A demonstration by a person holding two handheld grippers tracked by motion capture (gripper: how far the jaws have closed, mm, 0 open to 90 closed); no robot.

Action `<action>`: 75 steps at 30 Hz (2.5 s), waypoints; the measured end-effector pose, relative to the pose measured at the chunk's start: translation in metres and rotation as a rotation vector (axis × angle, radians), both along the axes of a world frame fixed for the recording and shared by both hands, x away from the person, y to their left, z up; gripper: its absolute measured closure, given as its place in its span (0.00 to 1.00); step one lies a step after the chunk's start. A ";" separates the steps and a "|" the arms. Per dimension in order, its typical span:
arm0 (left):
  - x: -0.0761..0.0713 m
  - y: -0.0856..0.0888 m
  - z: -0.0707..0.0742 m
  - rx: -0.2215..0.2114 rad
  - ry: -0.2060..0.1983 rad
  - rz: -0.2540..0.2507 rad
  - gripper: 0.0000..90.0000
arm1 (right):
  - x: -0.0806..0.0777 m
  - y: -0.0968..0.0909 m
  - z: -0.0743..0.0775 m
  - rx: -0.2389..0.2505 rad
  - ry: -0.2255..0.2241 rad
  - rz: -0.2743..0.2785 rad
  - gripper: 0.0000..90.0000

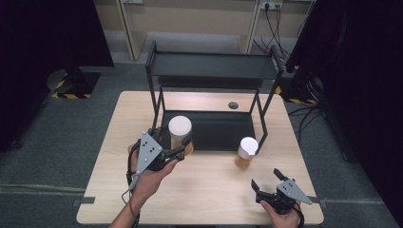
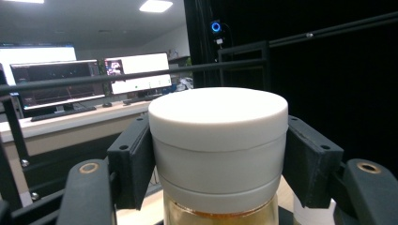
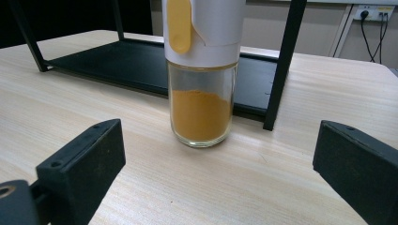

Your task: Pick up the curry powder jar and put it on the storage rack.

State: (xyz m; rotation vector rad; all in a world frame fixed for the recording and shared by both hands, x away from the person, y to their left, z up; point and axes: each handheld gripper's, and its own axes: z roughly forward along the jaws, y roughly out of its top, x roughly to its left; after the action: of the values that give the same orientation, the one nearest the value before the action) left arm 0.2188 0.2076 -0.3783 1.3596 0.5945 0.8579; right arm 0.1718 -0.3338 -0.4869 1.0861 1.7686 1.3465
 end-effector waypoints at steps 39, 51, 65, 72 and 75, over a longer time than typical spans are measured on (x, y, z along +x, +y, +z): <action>0.020 -0.008 0.037 -0.020 -0.037 0.052 0.37 | 0.000 -0.001 0.000 0.005 0.002 0.000 0.03; 0.027 -0.008 0.045 -0.021 -0.041 0.063 0.37 | 0.001 -0.001 0.000 0.007 0.006 -0.001 0.03; 0.034 -0.011 0.063 -0.029 -0.061 0.086 0.37 | 0.001 -0.001 0.000 0.006 0.003 0.001 0.03; 0.037 -0.011 0.073 -0.027 -0.068 0.095 0.37 | 0.001 -0.001 0.000 0.005 0.003 0.001 0.03; 0.039 -0.011 0.077 -0.034 -0.069 0.102 0.37 | 0.001 -0.001 0.000 0.006 0.004 0.001 0.03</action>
State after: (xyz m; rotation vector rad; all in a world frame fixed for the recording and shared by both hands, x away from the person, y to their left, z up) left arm 0.2577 0.1962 -0.3010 1.2724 0.6266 0.9686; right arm 0.1725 -0.3351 -0.4868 1.0921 1.7690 1.3524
